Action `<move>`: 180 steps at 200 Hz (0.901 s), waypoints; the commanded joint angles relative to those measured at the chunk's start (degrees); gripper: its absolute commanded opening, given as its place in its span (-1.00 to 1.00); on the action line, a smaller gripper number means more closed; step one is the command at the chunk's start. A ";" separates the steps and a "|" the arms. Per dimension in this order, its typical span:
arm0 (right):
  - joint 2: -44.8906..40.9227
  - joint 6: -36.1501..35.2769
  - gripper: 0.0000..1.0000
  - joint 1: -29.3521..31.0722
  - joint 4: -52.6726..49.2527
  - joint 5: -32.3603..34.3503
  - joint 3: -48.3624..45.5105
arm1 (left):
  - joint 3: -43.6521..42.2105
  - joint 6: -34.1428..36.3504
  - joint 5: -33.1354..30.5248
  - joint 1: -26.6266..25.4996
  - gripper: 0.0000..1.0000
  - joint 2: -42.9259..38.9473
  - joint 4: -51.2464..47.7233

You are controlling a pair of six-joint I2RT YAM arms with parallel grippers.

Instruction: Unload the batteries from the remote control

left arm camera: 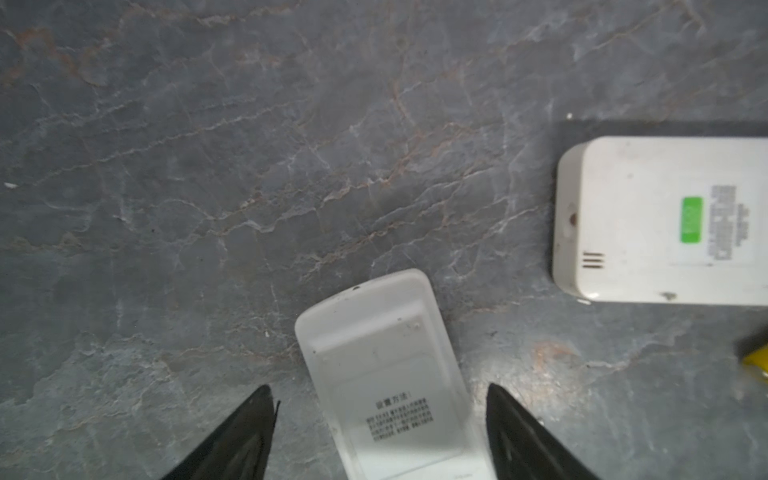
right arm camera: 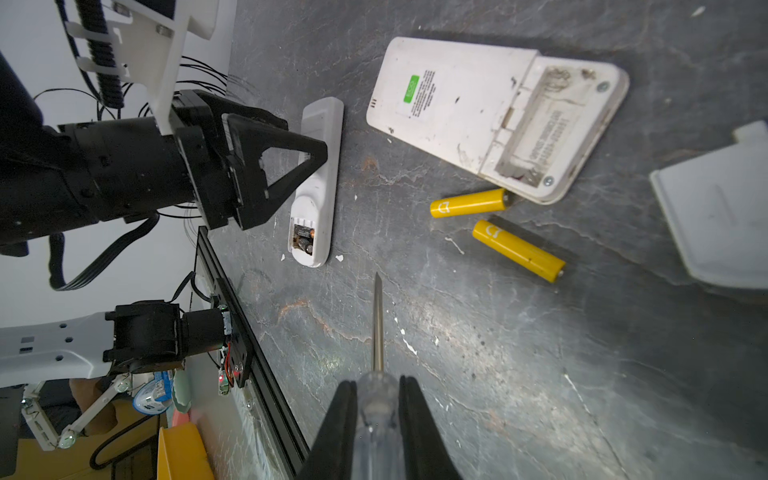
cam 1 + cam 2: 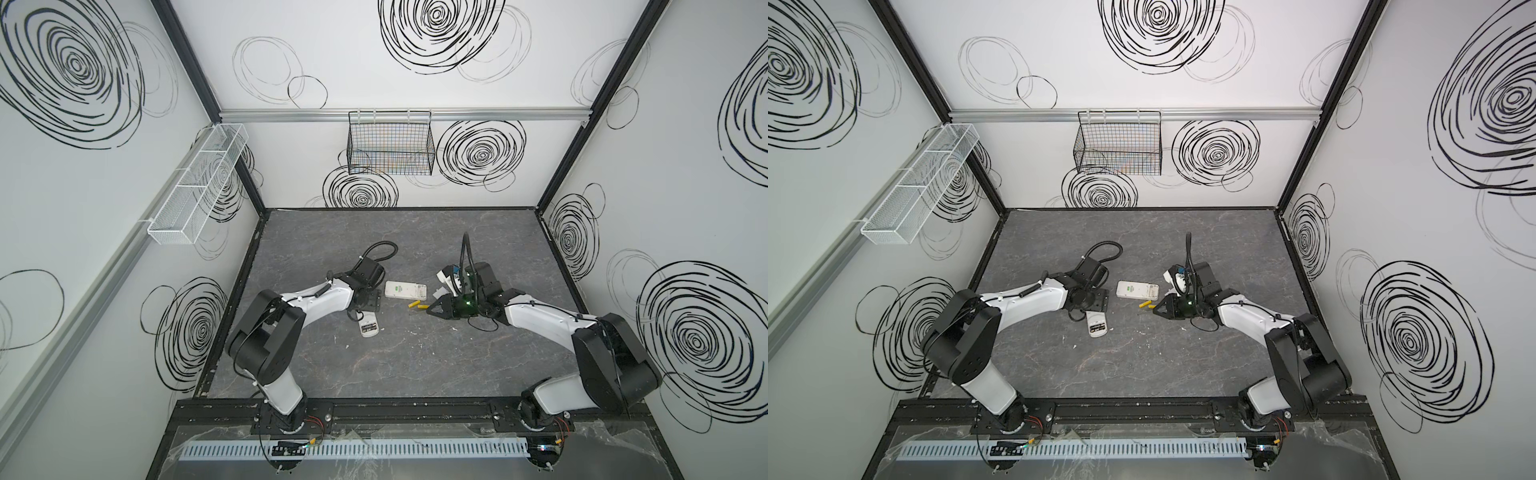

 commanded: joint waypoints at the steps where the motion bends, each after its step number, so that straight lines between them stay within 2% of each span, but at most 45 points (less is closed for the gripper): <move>1: -0.93 -0.44 -1.00 -0.31 0.10 0.09 -0.46 | 1.29 -2.73 1.49 -0.08 0.55 2.04 -0.45; 64: -1.04 -0.64 -1.00 -0.55 0.07 -0.03 -0.44 | 0.68 -4.17 6.34 -0.10 0.23 3.78 0.04; 96: -1.26 -0.73 -1.00 -0.72 0.04 0.06 -0.79 | 0.60 -4.53 7.37 -0.10 0.21 4.13 0.32; 120: -1.37 -0.77 -1.00 -0.87 -0.20 0.06 -0.70 | 0.28 -4.53 7.29 -0.14 0.38 4.82 0.69; 147: -1.77 -0.90 -1.00 -0.97 -0.51 0.24 -0.51 | -0.32 -4.52 7.11 -0.17 0.42 5.18 0.96; 180: -2.13 -0.99 -1.00 -1.22 -0.85 0.26 -0.57 | -0.25 -5.03 7.38 -0.12 0.20 5.47 1.08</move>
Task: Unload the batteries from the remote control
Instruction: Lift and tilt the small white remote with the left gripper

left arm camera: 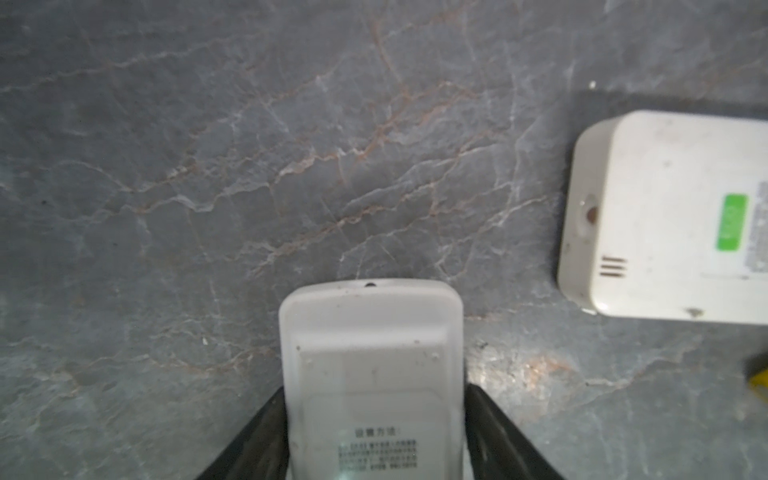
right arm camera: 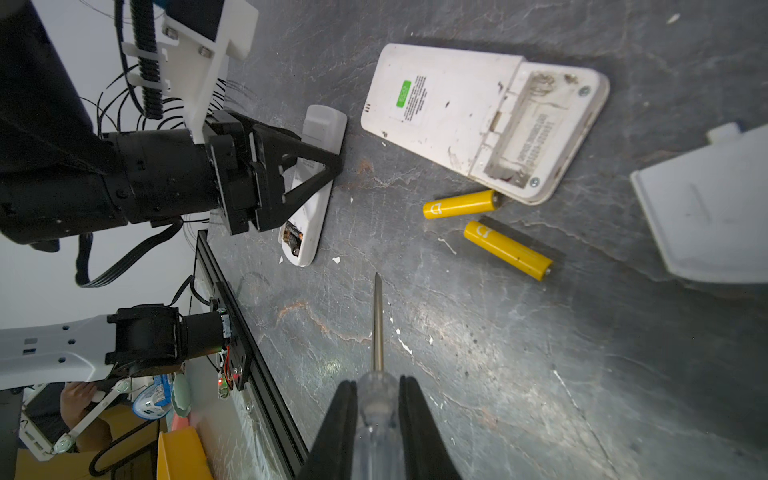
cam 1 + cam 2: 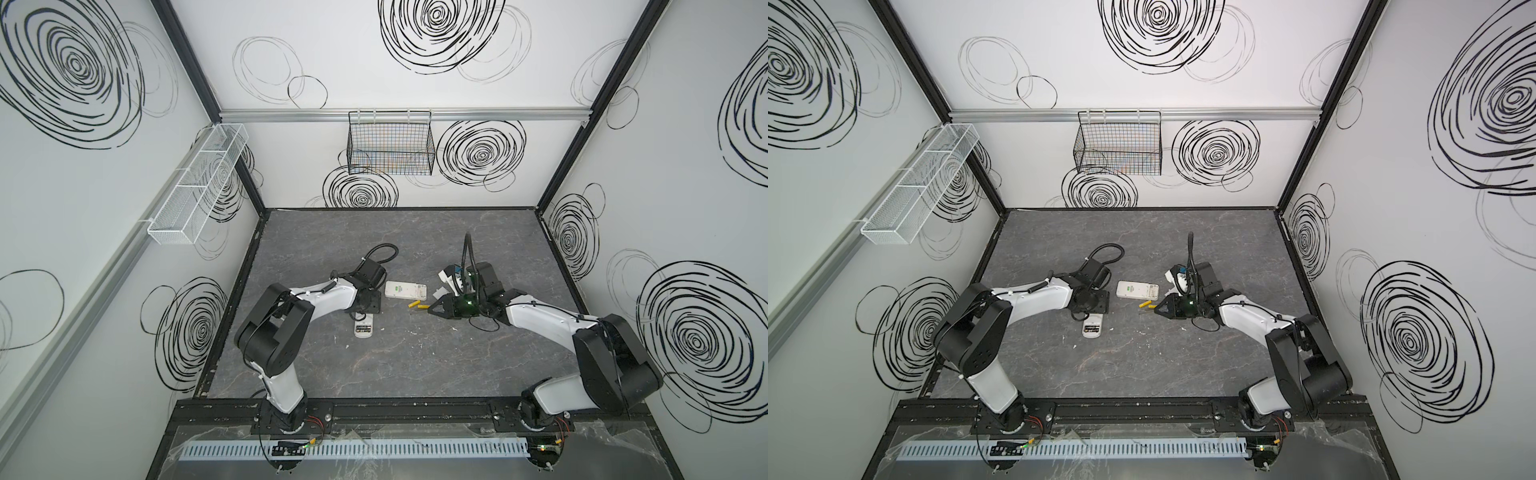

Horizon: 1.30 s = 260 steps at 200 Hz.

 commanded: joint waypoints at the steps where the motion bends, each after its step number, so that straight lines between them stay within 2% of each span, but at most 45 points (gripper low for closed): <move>1: -1.61 -0.95 -1.00 -0.46 -0.79 0.24 -0.40 | -0.53 -1.35 2.79 -0.10 0.19 2.38 -0.20; 28: -1.88 -0.91 -1.00 -0.66 -0.97 0.24 -0.53 | -0.46 -1.71 4.77 0.58 0.06 0.96 0.04; 52: -1.92 -1.04 -1.00 -0.84 -1.32 0.40 -0.24 | -0.25 -1.96 8.03 2.56 0.03 -1.16 0.59; 64: -1.75 -1.04 -1.00 -0.92 -1.36 0.42 0.01 | -0.15 -1.93 12.63 4.48 0.01 -2.14 1.48; 79: -1.40 -1.19 -1.00 -1.03 -1.53 0.59 0.62 | -0.33 0.27 21.35 7.19 0.04 -2.99 4.84; 99: -1.01 -1.22 -1.00 -1.02 -1.78 0.80 1.21 | 0.20 0.97 28.06 9.37 0.05 -2.61 6.54; 110: -1.00 -1.00 -1.00 -1.01 -1.55 1.08 1.29 | -0.59 0.54 32.33 10.49 -0.05 -2.56 8.90; 138: -1.12 -0.42 -1.00 -1.05 -1.12 1.29 1.21 | -6.36 -8.77 45.80 14.29 -0.11 -2.94 20.44; 187: -0.86 -0.73 -1.00 -1.01 -2.22 1.31 1.77 | -16.29 -24.13 60.35 18.73 -0.14 -2.74 46.59; 215: -0.56 -0.73 -1.00 -1.01 -2.37 1.53 2.17 | -19.49 -31.31 63.53 20.10 -0.19 -1.54 58.63; 260: -0.34 -0.34 -1.00 -1.04 -1.83 1.56 1.85 | -23.61 -38.84 63.91 21.36 -0.38 -0.32 69.05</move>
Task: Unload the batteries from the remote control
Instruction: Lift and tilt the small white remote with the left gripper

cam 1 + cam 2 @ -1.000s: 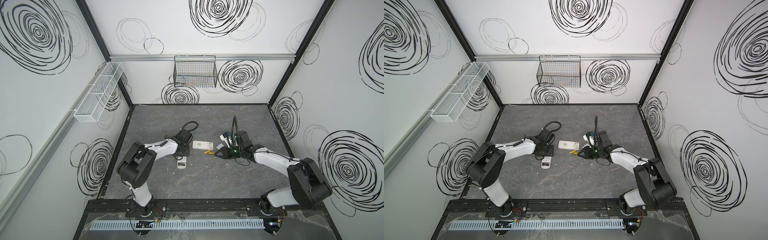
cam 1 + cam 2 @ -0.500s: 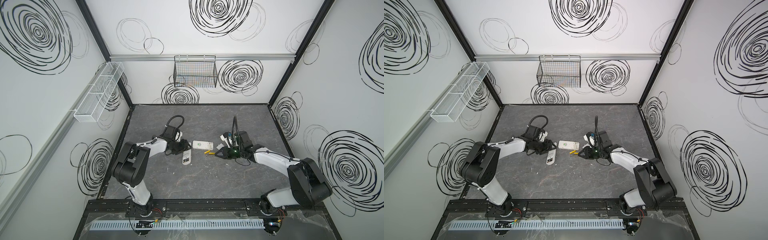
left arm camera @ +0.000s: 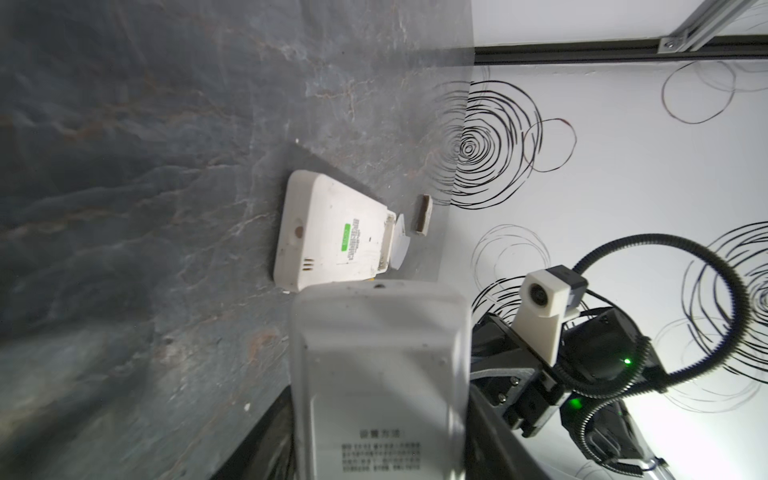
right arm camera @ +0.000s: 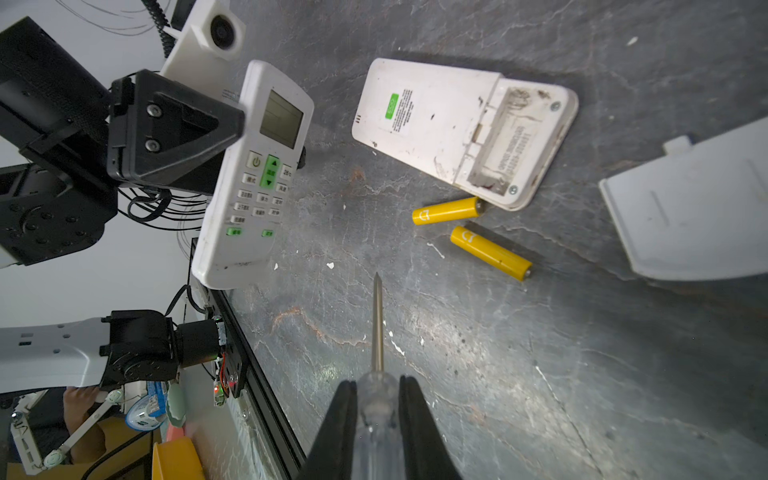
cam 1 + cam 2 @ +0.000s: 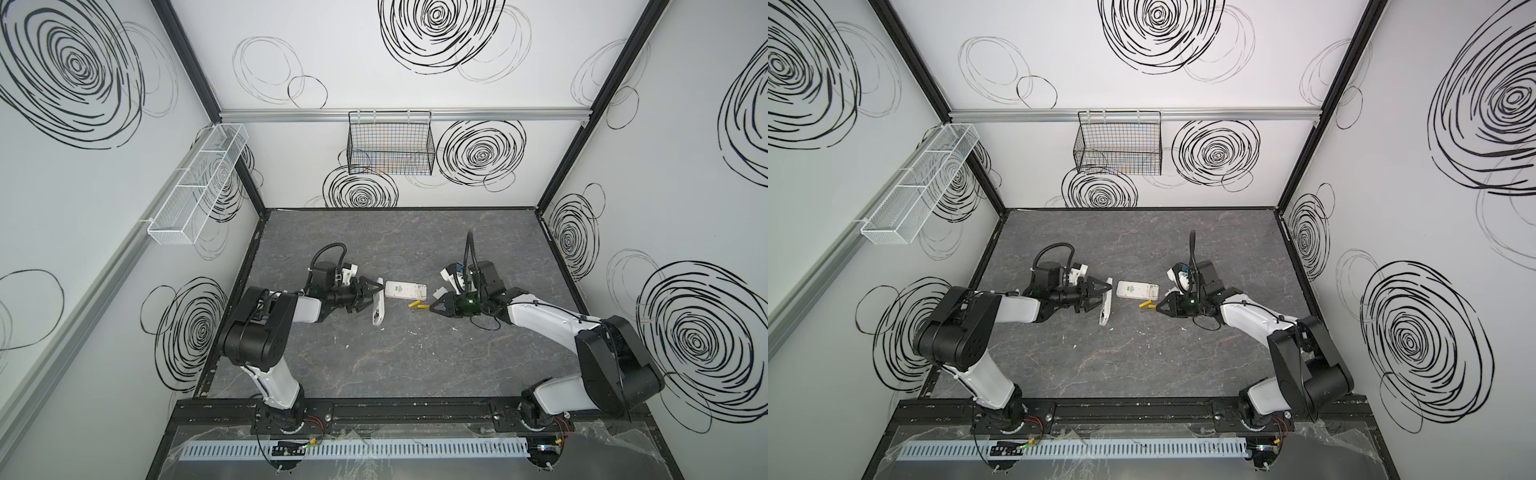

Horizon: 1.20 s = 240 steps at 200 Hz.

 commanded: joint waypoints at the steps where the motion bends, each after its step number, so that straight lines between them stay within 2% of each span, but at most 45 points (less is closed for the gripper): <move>1: 0.05 -0.16 -1.00 -0.32 -0.29 0.43 1.11 | -2.52 -7.89 2.93 0.90 -0.39 1.15 13.62; 20: 0.18 -0.05 -1.00 -0.31 -0.07 0.41 1.03 | -5.31 -13.50 2.34 1.03 -0.40 1.85 23.06; 62: 0.61 1.49 -1.00 1.65 2.07 0.11 1.57 | -6.51 -17.49 1.72 1.05 -0.46 3.58 28.71; 83: 1.35 5.41 -1.00 3.96 7.55 -1.68 1.79 | -6.83 -19.58 1.53 1.03 -0.49 3.77 32.29; 97: 2.24 6.86 -1.00 5.36 9.98 -1.83 2.85 | -6.64 -19.01 1.44 0.82 -0.51 3.59 31.16; 109: 3.35 6.17 -1.00 6.10 8.90 -1.04 4.54 | -5.61 -15.96 1.29 0.51 -0.48 3.10 25.73; 117: 3.89 5.49 -1.00 6.34 7.90 -0.50 5.43 | -4.17 -12.19 0.67 0.21 -0.41 2.48 18.12; 142: 3.74 4.60 -1.00 6.27 6.75 0.16 5.94 | 0.78 0.16 -2.72 -0.45 -0.41 0.34 -3.31; 166: 2.29 4.07 -1.00 5.70 6.31 0.30 4.64 | 3.78 5.85 -4.34 -0.28 -0.46 -3.34 -10.97; 179: 1.52 3.82 -1.00 5.09 6.37 0.21 3.47 | 6.15 11.72 -6.62 -0.26 -0.46 -6.58 -18.67; 211: 0.28 2.86 -1.00 3.29 6.28 -0.39 1.18 | 10.67 27.85 -20.58 0.34 -0.32 -14.42 -37.12; 240: -0.08 1.19 -1.00 2.60 5.00 0.06 1.10 | 10.99 34.74 -34.56 1.93 -0.42 -18.55 -44.89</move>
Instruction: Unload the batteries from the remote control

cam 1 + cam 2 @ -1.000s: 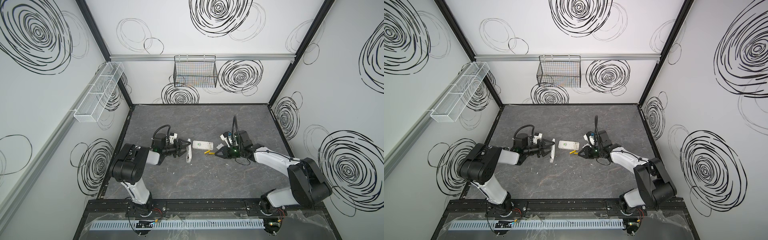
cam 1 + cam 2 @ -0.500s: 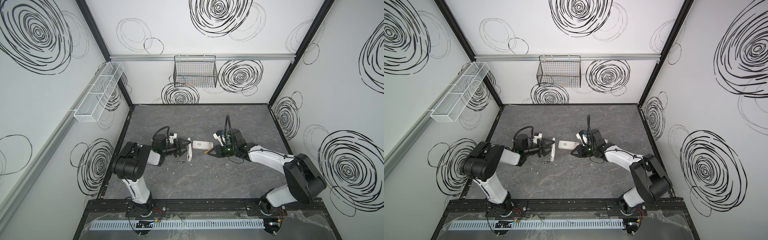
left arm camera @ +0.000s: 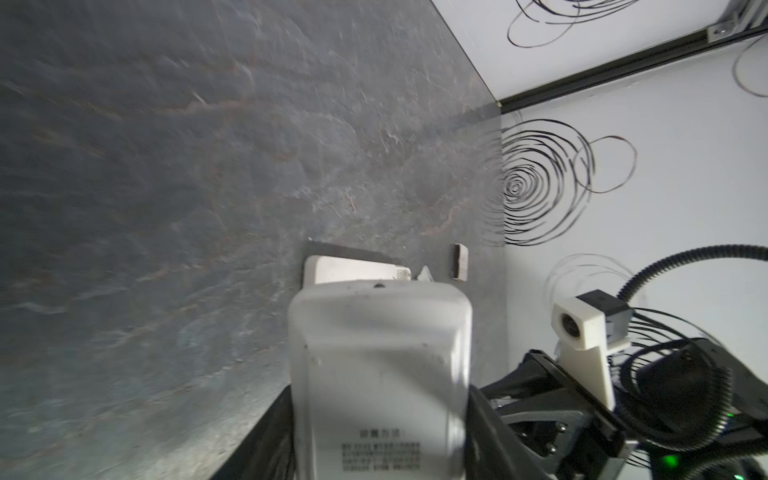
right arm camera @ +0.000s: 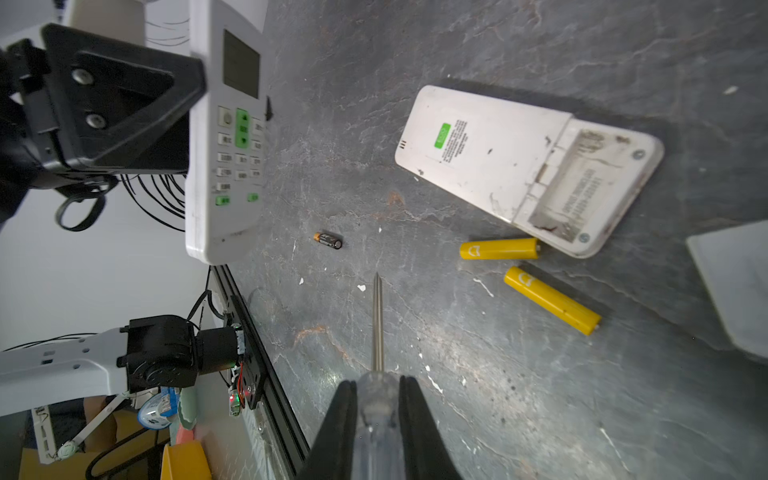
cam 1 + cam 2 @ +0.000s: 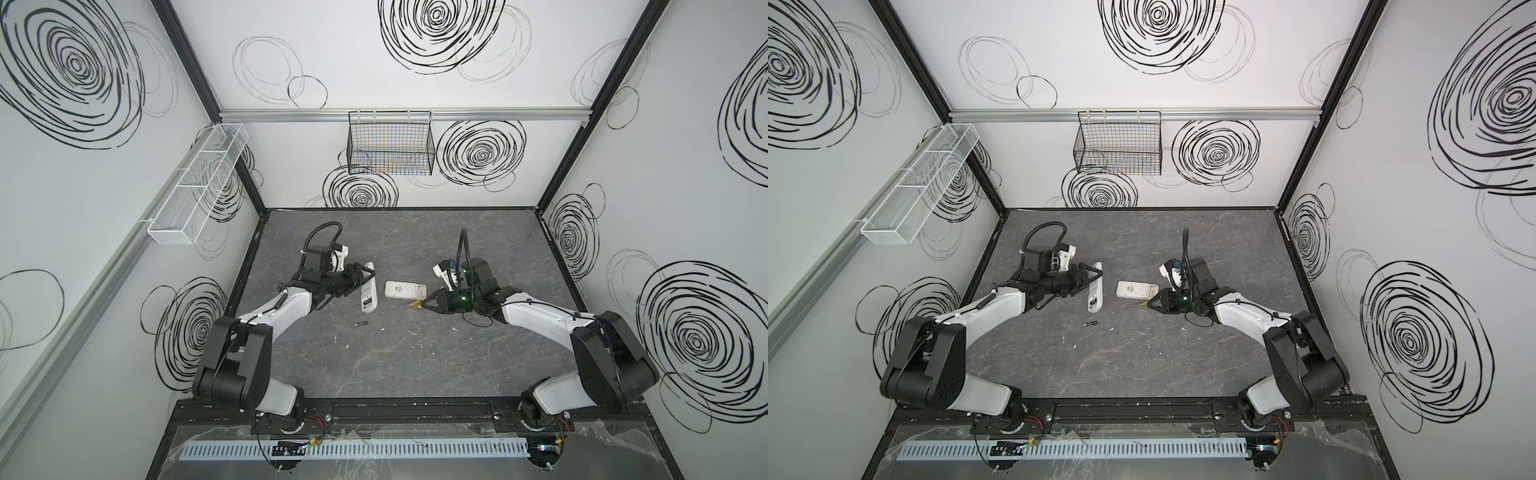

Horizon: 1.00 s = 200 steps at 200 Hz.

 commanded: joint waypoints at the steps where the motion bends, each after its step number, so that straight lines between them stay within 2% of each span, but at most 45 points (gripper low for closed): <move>1: -1.72 -2.28 -1.00 -0.51 -0.51 0.09 -0.27 | 0.74 11.58 -15.00 1.57 -0.43 -2.40 -12.66; 13: -1.72 -2.65 -1.00 -0.23 -0.36 0.08 -0.33 | 0.35 12.20 -18.11 2.99 -0.53 -2.69 -13.90; 38: -2.02 -3.48 -1.00 1.52 0.08 0.92 -0.05 | -1.39 9.76 -20.66 7.58 -0.62 -2.02 -14.48; 68: -2.25 -2.34 -1.00 3.60 2.56 1.40 -0.65 | -3.77 5.13 -22.67 13.50 -0.60 0.06 -13.93; 89: -1.35 -2.90 -1.00 6.62 2.92 2.75 0.35 | -3.93 3.22 -24.24 15.39 -0.57 2.04 -13.74; 139: 2.82 -2.34 -1.00 13.13 3.56 5.72 5.40 | 0.33 -8.18 -22.24 15.38 -0.80 8.83 -14.85; 159: 3.11 0.05 -1.00 13.73 5.83 6.84 5.42 | 2.13 -10.20 -25.29 12.59 -0.80 8.97 -16.76; 184: 3.26 1.44 -1.00 15.74 7.95 8.90 6.38 | 1.36 -16.82 -27.89 10.34 -0.82 7.66 -16.73; 200: 3.72 1.33 -1.00 16.23 7.58 10.14 7.20 | 1.75 -19.52 -27.98 9.59 -0.72 8.91 -15.36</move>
